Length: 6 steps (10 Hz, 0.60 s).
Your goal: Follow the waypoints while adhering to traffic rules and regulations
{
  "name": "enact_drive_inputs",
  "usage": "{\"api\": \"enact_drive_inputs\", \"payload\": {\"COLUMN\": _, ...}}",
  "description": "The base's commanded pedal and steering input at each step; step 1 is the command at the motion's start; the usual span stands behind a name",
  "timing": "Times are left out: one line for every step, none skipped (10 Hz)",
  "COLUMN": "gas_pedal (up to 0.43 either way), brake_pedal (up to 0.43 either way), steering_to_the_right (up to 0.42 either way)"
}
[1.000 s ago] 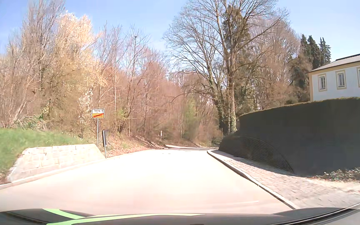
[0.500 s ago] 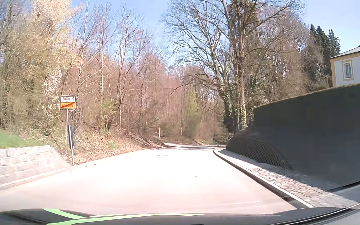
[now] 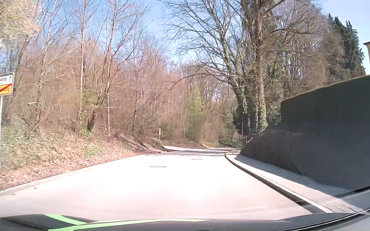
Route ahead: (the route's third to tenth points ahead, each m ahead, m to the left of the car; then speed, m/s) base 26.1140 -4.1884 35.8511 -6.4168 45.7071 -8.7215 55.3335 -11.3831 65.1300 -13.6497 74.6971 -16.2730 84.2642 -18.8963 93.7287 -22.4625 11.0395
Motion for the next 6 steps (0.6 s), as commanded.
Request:
{"api": "enact_drive_inputs", "payload": {"gas_pedal": 0.000, "brake_pedal": 0.000, "steering_to_the_right": 0.020}}
{"api": "enact_drive_inputs", "payload": {"gas_pedal": 0.000, "brake_pedal": 0.000, "steering_to_the_right": 0.021}}
{"api": "enact_drive_inputs", "payload": {"gas_pedal": 0.000, "brake_pedal": 0.000, "steering_to_the_right": 0.021}}
{"api": "enact_drive_inputs", "payload": {"gas_pedal": 0.000, "brake_pedal": 0.000, "steering_to_the_right": 0.023}}
{"api": "enact_drive_inputs", "payload": {"gas_pedal": 0.000, "brake_pedal": 0.000, "steering_to_the_right": 0.025}}
{"api": "enact_drive_inputs", "payload": {"gas_pedal": 0.000, "brake_pedal": 0.000, "steering_to_the_right": 0.026}}
